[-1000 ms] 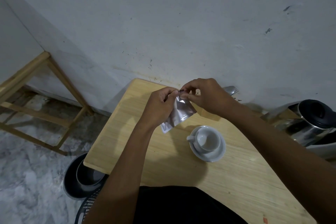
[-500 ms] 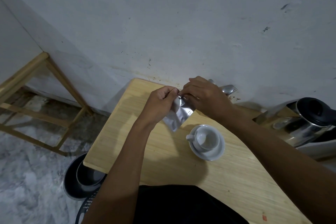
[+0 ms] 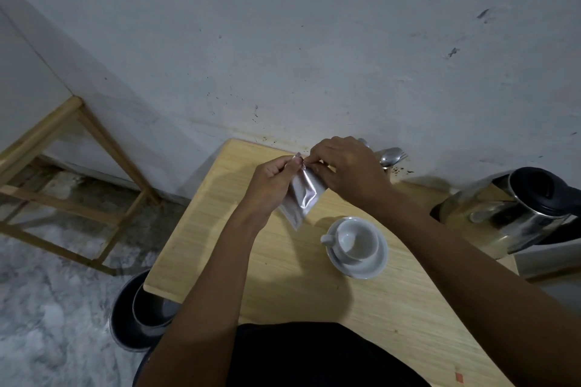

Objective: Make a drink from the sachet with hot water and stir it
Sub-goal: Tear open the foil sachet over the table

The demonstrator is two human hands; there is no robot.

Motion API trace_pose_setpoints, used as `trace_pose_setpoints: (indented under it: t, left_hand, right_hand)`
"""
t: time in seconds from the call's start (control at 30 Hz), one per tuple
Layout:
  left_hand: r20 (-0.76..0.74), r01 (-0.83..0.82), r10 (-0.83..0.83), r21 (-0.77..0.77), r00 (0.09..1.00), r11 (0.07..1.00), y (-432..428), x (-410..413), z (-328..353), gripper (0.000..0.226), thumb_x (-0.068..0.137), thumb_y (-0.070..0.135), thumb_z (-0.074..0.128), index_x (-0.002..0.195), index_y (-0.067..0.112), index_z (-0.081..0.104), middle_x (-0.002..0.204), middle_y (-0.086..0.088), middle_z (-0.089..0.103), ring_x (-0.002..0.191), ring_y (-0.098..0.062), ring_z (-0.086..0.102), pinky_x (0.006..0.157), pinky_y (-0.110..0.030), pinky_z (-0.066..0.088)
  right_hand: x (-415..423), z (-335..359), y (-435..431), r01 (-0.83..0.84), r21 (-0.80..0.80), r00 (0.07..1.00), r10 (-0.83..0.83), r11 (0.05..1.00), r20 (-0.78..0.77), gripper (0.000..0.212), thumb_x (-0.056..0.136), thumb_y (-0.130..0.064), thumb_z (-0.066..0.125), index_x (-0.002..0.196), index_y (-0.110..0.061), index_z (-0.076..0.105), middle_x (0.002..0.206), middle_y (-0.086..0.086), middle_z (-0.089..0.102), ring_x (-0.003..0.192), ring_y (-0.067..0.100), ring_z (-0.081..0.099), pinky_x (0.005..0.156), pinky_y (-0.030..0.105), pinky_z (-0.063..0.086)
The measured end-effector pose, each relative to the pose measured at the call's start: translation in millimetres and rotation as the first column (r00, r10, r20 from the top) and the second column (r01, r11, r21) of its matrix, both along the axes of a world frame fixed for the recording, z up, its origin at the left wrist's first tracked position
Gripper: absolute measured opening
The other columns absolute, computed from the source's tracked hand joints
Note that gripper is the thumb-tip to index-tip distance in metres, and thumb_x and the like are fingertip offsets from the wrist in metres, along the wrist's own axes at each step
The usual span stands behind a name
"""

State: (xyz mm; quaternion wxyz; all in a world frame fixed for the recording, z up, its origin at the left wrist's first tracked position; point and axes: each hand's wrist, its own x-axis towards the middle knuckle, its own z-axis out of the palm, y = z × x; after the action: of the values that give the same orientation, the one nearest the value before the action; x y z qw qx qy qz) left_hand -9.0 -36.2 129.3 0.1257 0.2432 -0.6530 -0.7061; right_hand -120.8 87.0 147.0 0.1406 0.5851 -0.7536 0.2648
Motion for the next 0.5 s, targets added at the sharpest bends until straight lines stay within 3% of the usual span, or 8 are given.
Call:
trace_pose_setpoints:
  t: [0.1, 0.23, 0.4, 0.5]
  left_hand:
    - [-0.018, 0.006, -0.004, 0.120, 1.000, 0.993, 0, -3, -3, 0.022, 0.095, 0.029, 0.054, 0.096, 0.019, 0.073, 0.083, 0.004, 0.073, 0.075, -0.004, 0.065, 0.070, -0.016, 0.051]
    - [-0.055, 0.051, -0.041, 0.204, 0.998, 0.978, -1, -5, -7, 0.022, 0.095, 0.029, 0.053, 0.097, 0.018, 0.072, 0.092, 0.001, 0.072, 0.085, -0.008, 0.065, 0.082, -0.025, 0.049]
    - [-0.025, -0.003, 0.008, 0.193, 1.000, 0.981, 1, -7, -16, 0.020, 0.095, 0.029, 0.053, 0.093, 0.021, 0.072, 0.093, 0.001, 0.072, 0.091, -0.012, 0.063, 0.088, -0.029, 0.046]
    - [-0.019, 0.020, -0.018, 0.115, 1.000, 0.993, -10, -3, -20, 0.020, 0.095, 0.029, 0.053, 0.094, 0.022, 0.072, 0.091, 0.005, 0.071, 0.089, -0.007, 0.062, 0.081, -0.020, 0.047]
  right_hand:
    - [1, -3, -2, 0.012, -0.044, 0.995, -0.016, 0.999, -0.095, 0.013, 0.089, -0.016, 0.062, 0.082, -0.010, 0.072, 0.077, 0.002, 0.070, 0.065, 0.024, 0.061, 0.064, 0.033, 0.041]
    - [2, -7, 2, -0.007, -0.172, 0.990, -0.017, 0.985, -0.141, 0.017, 0.091, -0.015, 0.060, 0.084, -0.008, 0.073, 0.082, 0.003, 0.073, 0.069, 0.023, 0.064, 0.064, 0.036, 0.045]
    - [7, -16, 11, -0.031, -0.276, 0.993, -0.002, 0.961, -0.118, 0.009, 0.089, -0.004, 0.066, 0.085, -0.004, 0.074, 0.086, 0.007, 0.073, 0.073, 0.024, 0.067, 0.061, 0.042, 0.051]
    - [16, -14, 18, -0.048, -0.295, 0.994, 0.017, 0.954, -0.106, 0.006, 0.088, -0.007, 0.071, 0.085, -0.005, 0.074, 0.087, 0.006, 0.074, 0.075, 0.022, 0.067, 0.063, 0.037, 0.053]
